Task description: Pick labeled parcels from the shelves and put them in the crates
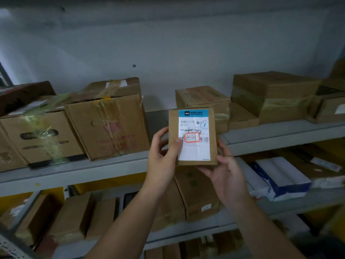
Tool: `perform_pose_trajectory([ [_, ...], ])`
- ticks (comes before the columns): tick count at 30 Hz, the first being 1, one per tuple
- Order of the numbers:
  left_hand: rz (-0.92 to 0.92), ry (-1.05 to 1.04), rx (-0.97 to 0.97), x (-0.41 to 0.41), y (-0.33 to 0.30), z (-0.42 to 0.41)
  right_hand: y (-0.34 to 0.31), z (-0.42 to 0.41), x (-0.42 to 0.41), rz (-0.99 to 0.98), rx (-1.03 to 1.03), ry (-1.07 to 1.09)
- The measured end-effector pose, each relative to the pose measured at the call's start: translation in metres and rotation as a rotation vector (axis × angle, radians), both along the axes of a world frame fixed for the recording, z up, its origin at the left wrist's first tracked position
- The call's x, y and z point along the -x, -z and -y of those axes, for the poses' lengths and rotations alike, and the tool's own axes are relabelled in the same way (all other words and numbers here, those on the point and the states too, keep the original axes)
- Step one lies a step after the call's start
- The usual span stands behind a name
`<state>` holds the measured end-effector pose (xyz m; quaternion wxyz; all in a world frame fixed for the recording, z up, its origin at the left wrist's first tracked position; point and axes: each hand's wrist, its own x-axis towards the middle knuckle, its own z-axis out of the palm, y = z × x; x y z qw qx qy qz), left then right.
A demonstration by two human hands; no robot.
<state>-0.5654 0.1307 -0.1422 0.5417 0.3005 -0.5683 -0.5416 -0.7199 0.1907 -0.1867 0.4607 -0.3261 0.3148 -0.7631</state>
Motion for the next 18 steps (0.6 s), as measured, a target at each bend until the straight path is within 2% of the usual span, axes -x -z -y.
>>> perform_pose_trajectory([
  [4, 0.085, 0.101, 0.0, 0.017, 0.02, -0.017, 0.021, -0.027, 0.005, -0.042, -0.116, 0.148],
  [9, 0.276, 0.382, -0.025, 0.059, 0.071, -0.052, 0.082, -0.104, 0.021, -0.007, -0.338, 0.415],
  [18, 0.661, 0.921, -0.228, 0.175, 0.24, -0.188, 0.226, -0.302, 0.03, 0.25, -0.713, 0.863],
])
